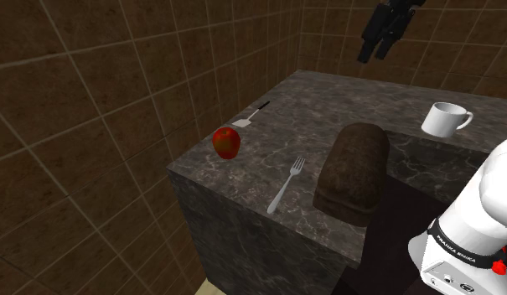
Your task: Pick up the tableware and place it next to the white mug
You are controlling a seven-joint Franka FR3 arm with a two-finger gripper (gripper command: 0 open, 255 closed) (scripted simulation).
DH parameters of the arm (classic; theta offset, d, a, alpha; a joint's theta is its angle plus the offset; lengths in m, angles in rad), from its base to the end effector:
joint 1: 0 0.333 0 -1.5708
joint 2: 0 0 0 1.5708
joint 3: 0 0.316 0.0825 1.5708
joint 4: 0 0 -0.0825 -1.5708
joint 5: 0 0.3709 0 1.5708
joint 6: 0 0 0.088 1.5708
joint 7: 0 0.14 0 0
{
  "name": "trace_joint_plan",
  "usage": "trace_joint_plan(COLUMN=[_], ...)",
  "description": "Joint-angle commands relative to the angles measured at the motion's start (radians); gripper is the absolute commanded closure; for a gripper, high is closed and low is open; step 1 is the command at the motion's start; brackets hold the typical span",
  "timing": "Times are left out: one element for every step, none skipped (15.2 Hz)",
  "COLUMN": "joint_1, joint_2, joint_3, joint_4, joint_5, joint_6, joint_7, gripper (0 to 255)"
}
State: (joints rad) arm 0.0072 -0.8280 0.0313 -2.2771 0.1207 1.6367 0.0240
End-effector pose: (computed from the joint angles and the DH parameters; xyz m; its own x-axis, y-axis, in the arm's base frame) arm 0.2929 0.0309 0.6137 0.9830 0.0004 0.1835 0.0192 -0.9947 -0.1010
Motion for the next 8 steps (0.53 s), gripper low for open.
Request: trace_joint_plan(joint_1=[0.000, -0.013, -0.026, -0.039, -0.051, -0.064, -0.075, -0.086], joint_2=[0.000, -0.009, -0.015, -0.020, -0.022, -0.023, -0.021, -0.016], joint_3=[0.000, 0.027, 0.055, 0.084, 0.113, 0.143, 0.173, 0.204], joint_4=[0.000, -0.033, -0.064, -0.093, -0.120, -0.144, -0.167, -0.188], joint_5=[0.000, 0.010, 0.021, 0.033, 0.045, 0.058, 0.071, 0.084], joint_6=[0.000, 0.024, 0.047, 0.071, 0.094, 0.117, 0.141, 0.165], joint_7=[0.000, 0.056, 0.112, 0.167, 0.223, 0.279, 0.335, 0.392], gripper=[0, 0, 0, 0, 0, 0, 0, 0])
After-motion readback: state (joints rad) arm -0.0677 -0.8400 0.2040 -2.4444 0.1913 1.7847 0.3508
